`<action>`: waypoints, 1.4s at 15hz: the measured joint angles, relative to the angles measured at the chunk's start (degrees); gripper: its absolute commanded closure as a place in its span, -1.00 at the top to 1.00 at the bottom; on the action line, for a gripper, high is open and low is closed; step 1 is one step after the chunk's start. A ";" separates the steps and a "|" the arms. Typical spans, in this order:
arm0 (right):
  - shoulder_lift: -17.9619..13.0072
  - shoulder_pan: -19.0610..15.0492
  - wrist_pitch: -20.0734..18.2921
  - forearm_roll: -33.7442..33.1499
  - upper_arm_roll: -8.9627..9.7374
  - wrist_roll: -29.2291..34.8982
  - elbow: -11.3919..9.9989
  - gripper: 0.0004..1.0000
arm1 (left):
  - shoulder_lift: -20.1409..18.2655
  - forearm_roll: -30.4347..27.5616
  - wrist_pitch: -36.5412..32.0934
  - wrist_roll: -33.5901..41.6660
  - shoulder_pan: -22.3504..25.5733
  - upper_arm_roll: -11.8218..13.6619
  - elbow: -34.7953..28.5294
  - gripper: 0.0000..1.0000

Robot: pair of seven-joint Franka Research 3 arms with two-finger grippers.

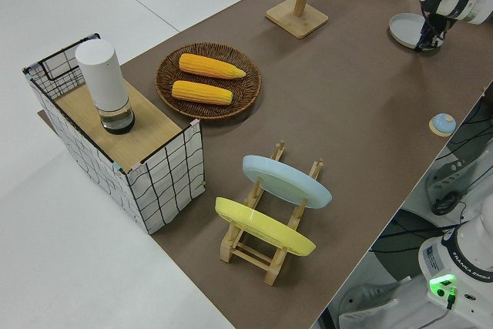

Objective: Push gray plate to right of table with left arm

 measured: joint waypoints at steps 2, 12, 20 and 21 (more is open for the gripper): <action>0.00 0.00 0.00 0.00 0.00 0.00 0.00 0.97 | 0.27 0.02 -0.02 -0.77 -0.92 0.02 0.42 -1.00; 0.00 0.00 0.00 0.00 0.00 0.00 0.00 0.97 | 0.37 0.18 -8.40 -0.96 -1.22 1.02 4.51 0.94; 0.00 0.00 0.00 0.00 0.00 0.00 0.00 0.97 | -1.92 -1.39 -29.65 10.87 3.59 1.11 16.05 0.96; 0.00 0.00 0.00 0.00 0.00 0.00 0.00 0.97 | -2.16 -1.83 -32.08 13.15 4.79 1.09 17.38 0.97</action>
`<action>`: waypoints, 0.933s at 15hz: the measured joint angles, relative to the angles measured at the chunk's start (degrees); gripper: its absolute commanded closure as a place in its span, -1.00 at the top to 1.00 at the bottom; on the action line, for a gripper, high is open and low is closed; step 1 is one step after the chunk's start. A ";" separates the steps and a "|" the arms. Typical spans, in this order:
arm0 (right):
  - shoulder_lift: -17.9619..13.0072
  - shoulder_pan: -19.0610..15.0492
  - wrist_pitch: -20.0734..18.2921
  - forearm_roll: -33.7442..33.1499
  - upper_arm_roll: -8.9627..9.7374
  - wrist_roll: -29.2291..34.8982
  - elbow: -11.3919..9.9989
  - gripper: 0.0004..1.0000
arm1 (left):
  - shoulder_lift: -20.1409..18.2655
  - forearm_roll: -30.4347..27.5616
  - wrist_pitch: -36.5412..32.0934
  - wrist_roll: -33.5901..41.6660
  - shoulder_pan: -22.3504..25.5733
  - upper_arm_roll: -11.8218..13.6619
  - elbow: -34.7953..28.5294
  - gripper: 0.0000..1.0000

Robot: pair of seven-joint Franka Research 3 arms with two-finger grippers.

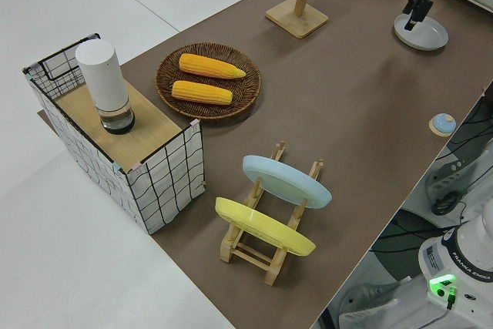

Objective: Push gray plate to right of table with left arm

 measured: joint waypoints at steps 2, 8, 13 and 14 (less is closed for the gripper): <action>0.00 0.00 0.00 0.00 0.00 0.00 0.00 0.97 | -0.39 -0.86 -6.07 7.02 2.70 -0.03 2.37 0.97; 0.00 0.00 0.00 0.00 0.00 0.00 0.00 0.97 | -6.69 -6.44 -15.03 31.54 14.23 0.18 5.61 0.99; 0.00 0.00 0.00 0.00 0.00 0.00 0.00 0.97 | -12.57 -6.78 -22.16 44.63 21.65 0.61 5.62 1.00; 0.00 0.00 0.00 0.00 0.00 0.00 0.00 0.97 | -13.09 -6.78 -22.93 45.77 22.68 0.85 5.62 1.00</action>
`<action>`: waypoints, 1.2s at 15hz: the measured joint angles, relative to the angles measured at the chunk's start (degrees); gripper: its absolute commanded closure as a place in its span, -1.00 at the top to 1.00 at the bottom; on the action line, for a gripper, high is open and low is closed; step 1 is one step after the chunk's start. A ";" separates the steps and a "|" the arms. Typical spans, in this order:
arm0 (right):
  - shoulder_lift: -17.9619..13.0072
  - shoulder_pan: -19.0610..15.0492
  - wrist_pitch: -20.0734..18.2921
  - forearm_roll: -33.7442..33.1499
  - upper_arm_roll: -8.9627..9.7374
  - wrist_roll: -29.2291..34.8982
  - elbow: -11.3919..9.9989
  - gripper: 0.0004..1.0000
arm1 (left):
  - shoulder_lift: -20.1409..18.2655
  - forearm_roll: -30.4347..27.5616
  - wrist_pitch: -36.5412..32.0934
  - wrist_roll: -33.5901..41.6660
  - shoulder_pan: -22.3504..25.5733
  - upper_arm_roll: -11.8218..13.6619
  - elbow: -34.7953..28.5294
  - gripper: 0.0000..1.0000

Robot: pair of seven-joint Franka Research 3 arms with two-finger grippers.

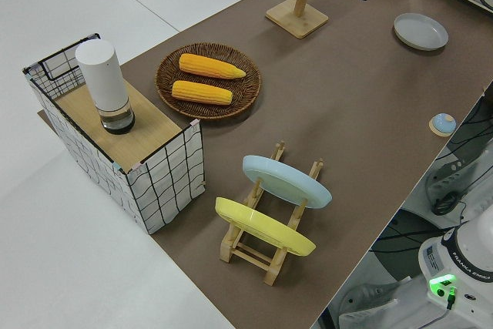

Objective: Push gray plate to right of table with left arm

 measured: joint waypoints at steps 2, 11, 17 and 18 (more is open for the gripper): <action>0.00 0.00 0.00 0.00 0.00 0.00 0.00 0.97 | -1.08 -0.01 -1.31 3.69 2.62 0.45 0.00 0.99; 0.00 0.00 0.00 0.00 0.00 0.00 0.00 0.97 | -3.90 -0.95 -2.90 28.91 20.37 1.30 -0.06 0.99; 0.00 0.00 0.00 0.00 0.00 0.00 0.00 0.97 | -4.29 -3.61 3.11 31.55 25.01 1.10 -3.50 1.00; 0.00 0.00 0.00 0.00 0.00 0.00 0.00 0.97 | -4.94 -3.92 4.98 31.60 25.00 0.83 -5.45 1.00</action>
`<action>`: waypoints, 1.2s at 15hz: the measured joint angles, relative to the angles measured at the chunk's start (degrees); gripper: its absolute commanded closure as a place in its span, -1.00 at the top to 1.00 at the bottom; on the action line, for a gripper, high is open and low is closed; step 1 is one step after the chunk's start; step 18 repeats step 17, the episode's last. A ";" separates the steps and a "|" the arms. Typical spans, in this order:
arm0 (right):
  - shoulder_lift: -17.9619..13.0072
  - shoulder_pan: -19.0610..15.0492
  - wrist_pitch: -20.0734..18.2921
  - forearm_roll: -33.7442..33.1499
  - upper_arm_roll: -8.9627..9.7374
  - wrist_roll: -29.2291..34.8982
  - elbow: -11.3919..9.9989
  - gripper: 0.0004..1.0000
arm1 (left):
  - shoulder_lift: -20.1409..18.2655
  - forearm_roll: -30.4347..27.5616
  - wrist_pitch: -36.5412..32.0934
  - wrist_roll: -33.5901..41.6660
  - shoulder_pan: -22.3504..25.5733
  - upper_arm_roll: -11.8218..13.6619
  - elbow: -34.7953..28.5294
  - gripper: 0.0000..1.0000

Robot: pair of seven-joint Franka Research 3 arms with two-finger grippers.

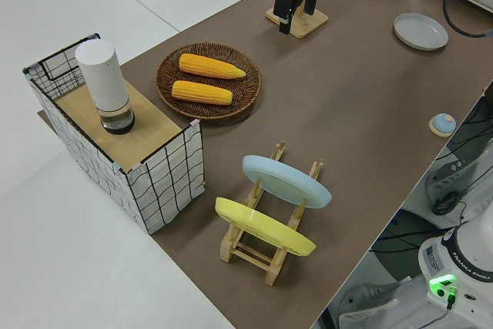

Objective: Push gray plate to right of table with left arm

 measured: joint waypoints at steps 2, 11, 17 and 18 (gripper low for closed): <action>0.00 0.00 0.00 0.00 0.00 0.00 0.00 0.97 | -2.45 -1.26 3.39 0.11 -0.03 -0.60 -4.75 1.00; 0.00 0.00 0.00 0.00 0.00 0.00 0.00 0.97 | -8.79 -2.43 6.56 4.29 -0.48 -2.09 -12.17 1.00; 0.00 0.00 0.00 0.00 0.00 0.00 0.00 0.97 | -8.79 -3.13 6.78 4.29 -1.08 -2.17 -12.21 1.00; 0.00 0.00 0.00 0.00 0.00 0.00 0.00 0.97 | -8.79 -3.13 6.78 4.29 -1.08 -2.17 -12.21 1.00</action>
